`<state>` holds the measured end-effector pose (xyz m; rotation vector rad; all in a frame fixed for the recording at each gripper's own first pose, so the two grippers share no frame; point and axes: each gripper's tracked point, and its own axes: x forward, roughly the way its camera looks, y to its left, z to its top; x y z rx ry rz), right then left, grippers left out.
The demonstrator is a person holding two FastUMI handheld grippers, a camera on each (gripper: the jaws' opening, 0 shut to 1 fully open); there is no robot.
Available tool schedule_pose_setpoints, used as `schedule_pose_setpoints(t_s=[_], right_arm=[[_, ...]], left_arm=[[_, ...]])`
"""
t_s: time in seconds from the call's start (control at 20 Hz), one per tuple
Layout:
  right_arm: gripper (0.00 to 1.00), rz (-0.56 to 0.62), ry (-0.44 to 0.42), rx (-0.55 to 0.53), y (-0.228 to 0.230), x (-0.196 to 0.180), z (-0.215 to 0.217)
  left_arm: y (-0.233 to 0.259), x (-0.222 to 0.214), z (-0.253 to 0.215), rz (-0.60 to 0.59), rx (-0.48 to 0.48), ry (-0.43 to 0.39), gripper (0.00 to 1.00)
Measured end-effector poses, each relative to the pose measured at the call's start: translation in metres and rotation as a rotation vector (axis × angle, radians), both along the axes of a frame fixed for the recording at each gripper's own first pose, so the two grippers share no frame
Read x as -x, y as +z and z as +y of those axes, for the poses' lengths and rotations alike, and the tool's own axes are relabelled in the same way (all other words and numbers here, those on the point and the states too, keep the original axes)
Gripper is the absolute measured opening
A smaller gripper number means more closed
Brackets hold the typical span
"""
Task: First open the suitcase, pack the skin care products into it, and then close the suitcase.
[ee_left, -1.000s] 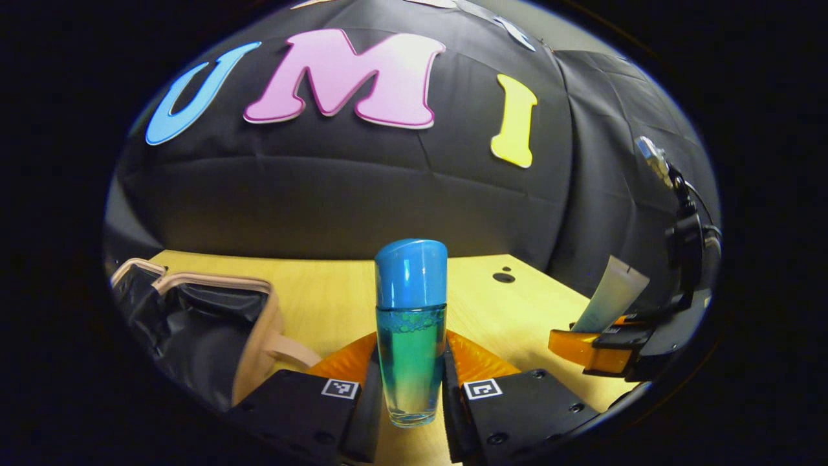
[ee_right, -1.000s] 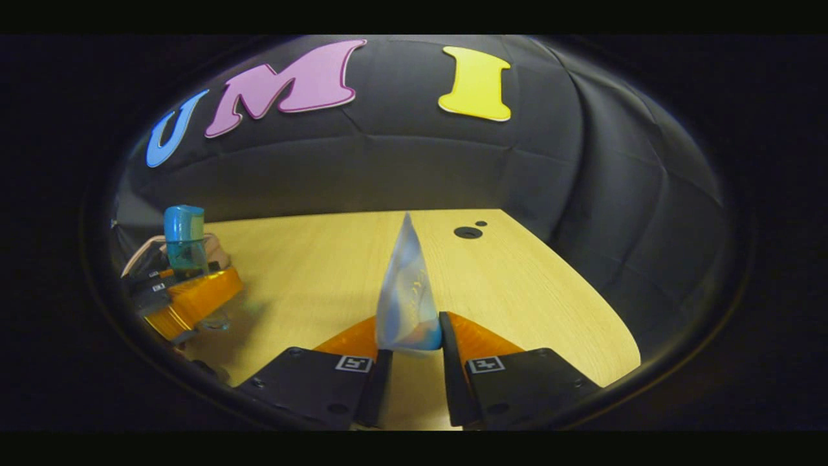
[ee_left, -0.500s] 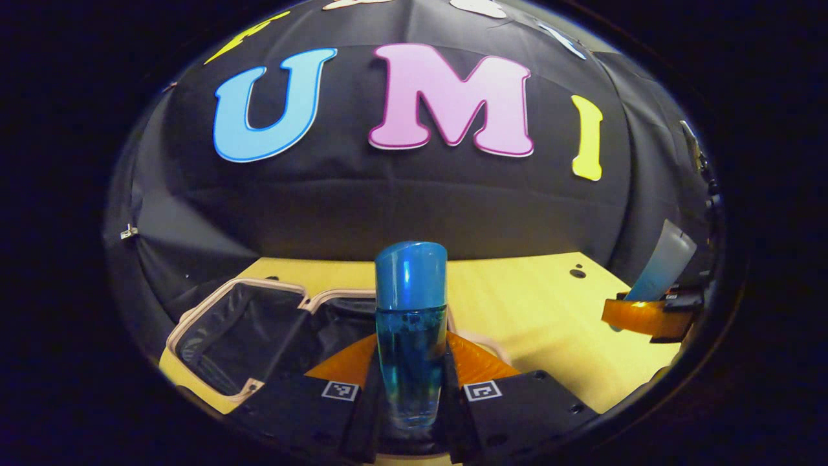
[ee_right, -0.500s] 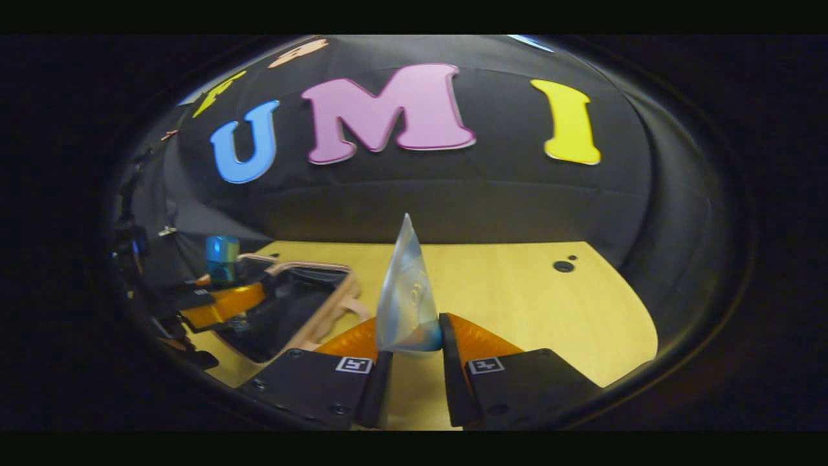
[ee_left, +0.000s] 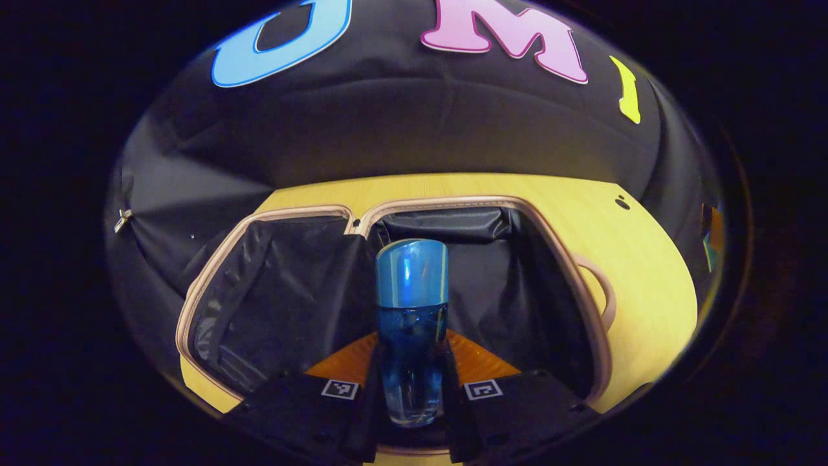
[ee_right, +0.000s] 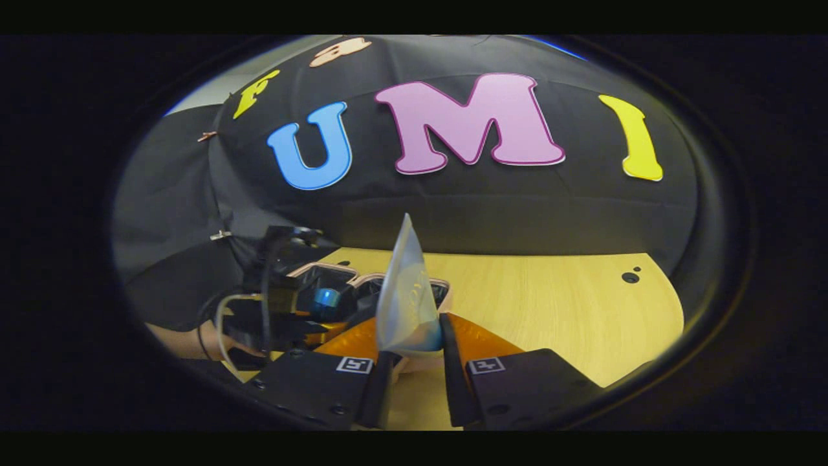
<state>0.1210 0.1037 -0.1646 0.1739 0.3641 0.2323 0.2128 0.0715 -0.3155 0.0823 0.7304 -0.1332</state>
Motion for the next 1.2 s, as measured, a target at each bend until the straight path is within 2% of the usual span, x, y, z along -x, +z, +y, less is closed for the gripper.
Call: schedule_pose_setpoints(t_s=[0.3,0.35,0.4,0.45,0.5,0.6,0.65,0.75,0.8,0.95,1.1,1.2], right_arm=[[0.38,0.058,-0.017,0.021,-0.015,0.008,-0.007],[0.38,0.060,-0.024,0.025,-0.016,0.006,-0.009],[0.38,0.064,-0.030,0.026,-0.018,0.003,-0.010],[0.38,0.078,-0.029,0.022,-0.023,0.001,-0.009],[0.38,0.108,-0.019,0.020,-0.030,-0.002,-0.005],[0.38,0.167,-0.004,0.002,-0.040,-0.003,0.003],[0.38,0.185,0.000,-0.004,-0.044,-0.004,0.005],[0.38,0.196,0.030,0.003,-0.046,-0.011,0.015],[0.38,0.201,0.049,0.022,-0.047,-0.014,0.023],[0.38,0.275,0.103,0.035,-0.071,-0.021,0.053],[0.39,0.397,0.091,0.035,-0.115,-0.036,0.085],[0.38,0.482,0.074,0.018,-0.141,-0.044,0.102]], left_arm=[[-0.041,-0.009,-0.014,0.223,-0.020,-0.033,0.45],[-0.039,-0.016,-0.015,0.196,-0.027,-0.043,0.48],[-0.037,-0.017,-0.015,0.196,-0.041,-0.050,0.45],[-0.039,-0.014,-0.014,0.216,-0.047,-0.046,0.48],[-0.034,-0.017,-0.012,0.199,-0.053,-0.032,0.45],[-0.022,-0.019,-0.004,0.146,-0.070,-0.014,0.49],[-0.011,-0.020,0.002,0.101,-0.056,-0.005,0.67],[0.022,-0.010,0.015,-0.005,-0.013,0.048,0.78],[0.041,-0.002,0.028,-0.066,0.008,0.089,0.79],[0.087,0.041,0.078,-0.227,0.003,0.209,0.95],[0.118,0.105,0.127,-0.318,-0.048,0.289,0.99],[0.119,0.144,0.131,-0.315,-0.029,0.309,0.98]])
